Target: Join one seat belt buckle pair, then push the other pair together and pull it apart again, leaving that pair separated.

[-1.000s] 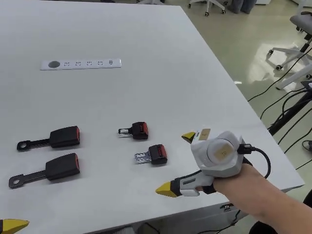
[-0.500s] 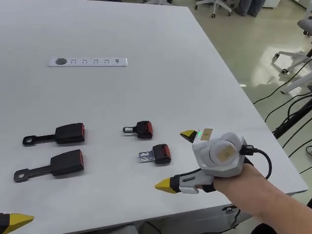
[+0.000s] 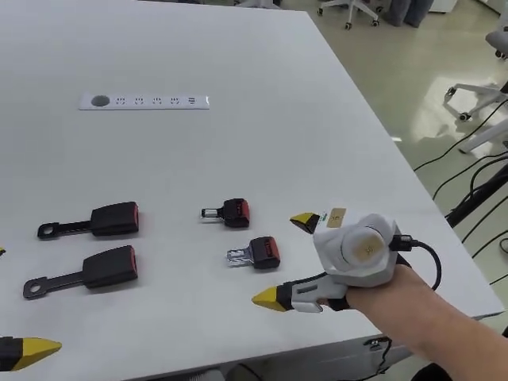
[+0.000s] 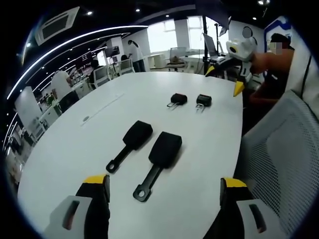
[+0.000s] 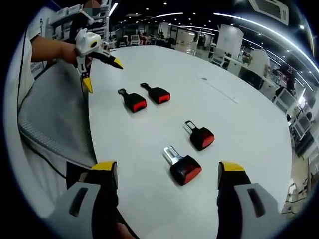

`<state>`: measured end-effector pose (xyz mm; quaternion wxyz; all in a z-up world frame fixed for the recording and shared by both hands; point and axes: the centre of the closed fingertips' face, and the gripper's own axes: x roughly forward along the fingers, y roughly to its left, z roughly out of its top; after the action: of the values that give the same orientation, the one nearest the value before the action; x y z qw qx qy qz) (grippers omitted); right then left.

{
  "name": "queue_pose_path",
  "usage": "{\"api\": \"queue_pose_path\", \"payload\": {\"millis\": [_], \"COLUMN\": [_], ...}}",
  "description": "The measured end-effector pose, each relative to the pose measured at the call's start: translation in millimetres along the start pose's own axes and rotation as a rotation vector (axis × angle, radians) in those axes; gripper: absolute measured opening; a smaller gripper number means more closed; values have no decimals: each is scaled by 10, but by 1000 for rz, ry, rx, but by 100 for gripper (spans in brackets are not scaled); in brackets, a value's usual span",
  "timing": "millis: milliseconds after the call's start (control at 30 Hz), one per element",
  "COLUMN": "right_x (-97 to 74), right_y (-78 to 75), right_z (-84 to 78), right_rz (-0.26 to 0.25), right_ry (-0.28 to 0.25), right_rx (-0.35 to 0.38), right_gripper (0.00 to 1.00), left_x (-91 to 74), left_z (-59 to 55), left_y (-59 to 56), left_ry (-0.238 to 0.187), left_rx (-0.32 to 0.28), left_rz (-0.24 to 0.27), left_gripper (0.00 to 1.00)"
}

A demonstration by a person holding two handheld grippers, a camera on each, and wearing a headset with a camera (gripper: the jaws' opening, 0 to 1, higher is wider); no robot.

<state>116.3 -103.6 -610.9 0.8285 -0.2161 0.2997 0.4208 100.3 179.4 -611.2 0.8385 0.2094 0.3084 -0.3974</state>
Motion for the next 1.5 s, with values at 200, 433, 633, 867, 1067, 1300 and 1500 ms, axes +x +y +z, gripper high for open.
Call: {"api": "queue_pose_path", "payload": {"millis": [200,433,633,867,1067,1300,1500], "right_x": [45,123,188,303,396,493,606], "right_y": [-51,-65,-107,-169,-194,-254,-291], "right_z": [10,-17,-81,-187,-257,-320,-440], "right_rz": [13,46,68,108,132,174,212], "right_ry": [12,42,69,99,115,162,201], "right_rx": [-15,-54,-96,-139,-187,-246,-257], "right_gripper": [76,68,61,55,49,45,40], "left_x": [83,186,351,551,660,743,869], "left_z": [112,72,89,125,75,79,74], "left_y": [0,58,91,29,21,-14,17], "left_ry": [-25,2,15,56,85,122,148], "left_rx": [-23,3,18,85,107,181,196], "left_rz": [-18,-44,-83,-140,-159,-179,-208], "left_gripper": [89,79,68,63,60,60,51]}}
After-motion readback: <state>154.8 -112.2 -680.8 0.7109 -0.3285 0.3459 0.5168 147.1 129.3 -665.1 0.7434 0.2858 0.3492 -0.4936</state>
